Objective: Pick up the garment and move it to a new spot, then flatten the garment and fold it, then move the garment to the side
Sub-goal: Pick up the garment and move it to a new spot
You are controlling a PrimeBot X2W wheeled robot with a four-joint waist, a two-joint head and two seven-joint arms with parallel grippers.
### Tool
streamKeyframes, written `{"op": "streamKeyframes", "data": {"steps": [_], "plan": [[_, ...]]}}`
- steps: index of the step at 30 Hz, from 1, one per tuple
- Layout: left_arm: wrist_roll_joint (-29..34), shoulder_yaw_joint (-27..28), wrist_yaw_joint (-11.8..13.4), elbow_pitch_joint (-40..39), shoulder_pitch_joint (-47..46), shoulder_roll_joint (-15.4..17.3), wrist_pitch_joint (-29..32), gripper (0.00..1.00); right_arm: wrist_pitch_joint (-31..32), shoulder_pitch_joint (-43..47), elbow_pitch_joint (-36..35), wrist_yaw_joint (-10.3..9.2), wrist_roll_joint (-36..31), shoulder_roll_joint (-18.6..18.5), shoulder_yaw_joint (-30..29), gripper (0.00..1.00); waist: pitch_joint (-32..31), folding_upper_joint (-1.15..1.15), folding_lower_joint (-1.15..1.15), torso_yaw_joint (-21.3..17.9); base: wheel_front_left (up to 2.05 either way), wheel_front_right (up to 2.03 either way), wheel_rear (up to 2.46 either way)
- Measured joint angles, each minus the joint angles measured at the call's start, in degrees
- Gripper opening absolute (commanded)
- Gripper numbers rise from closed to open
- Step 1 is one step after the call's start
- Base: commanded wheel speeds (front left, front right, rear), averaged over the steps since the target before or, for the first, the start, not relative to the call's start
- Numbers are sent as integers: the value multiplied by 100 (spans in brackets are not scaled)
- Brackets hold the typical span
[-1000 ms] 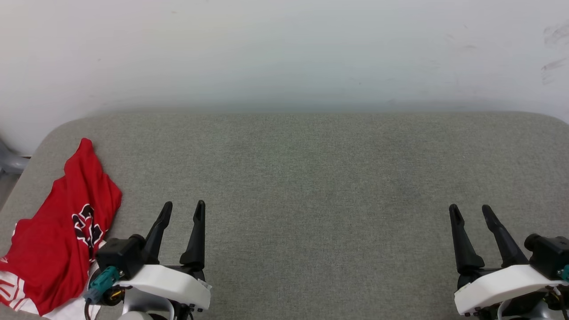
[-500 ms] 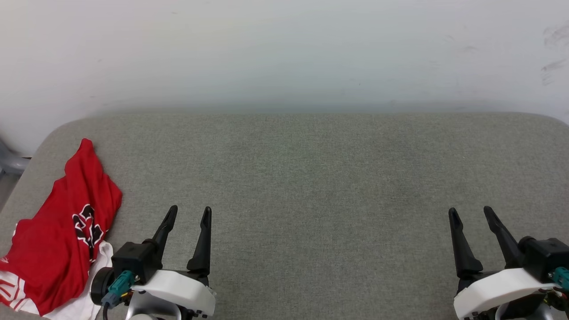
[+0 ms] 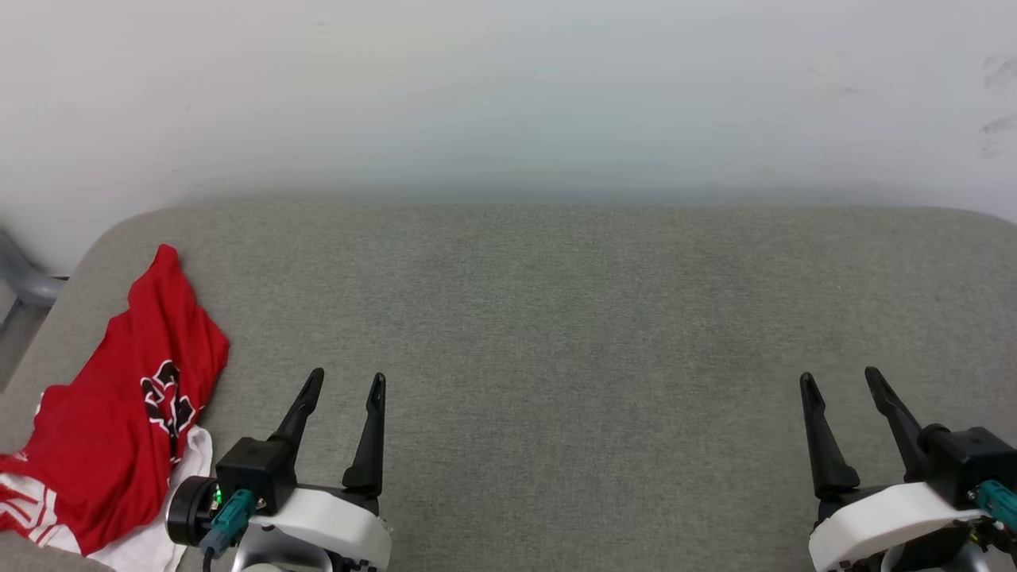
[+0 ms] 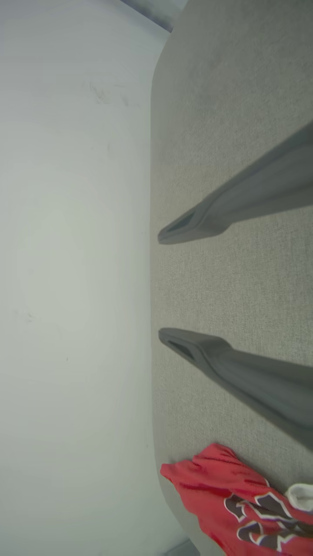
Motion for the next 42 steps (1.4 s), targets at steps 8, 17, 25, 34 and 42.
{"op": "streamKeyframes", "data": {"steps": [8, 17, 25, 34, 42], "plan": [[141, 48, -102, 110, -15, -102, -78, 100, -70, 5, 11, 0, -124, -2, 119, 100, -11, 0, 0, 309, 0, 0, 0], [482, 193, -130, 177, -74, -135, -159, 100, -176, -5, 86, 0, -293, -4, 333, 100, -31, 0, 0, 942, 0, 0, 0], [475, 403, -185, 168, -77, -158, -175, 100, -289, -130, 197, 1, -187, -3, 469, 100, -24, 0, 0, 1714, 0, 0, 0], [493, 580, -211, 121, -75, -180, -175, 100, -286, -167, 250, 1, -209, -4, 493, 100, 9, 0, 0, 2198, 0, 0, 0], [576, 739, -225, 345, -175, -142, -175, 100, -215, -258, 230, 1, -244, -3, 504, 100, 160, 0, 0, 2278, 0, 0, 0]]}}
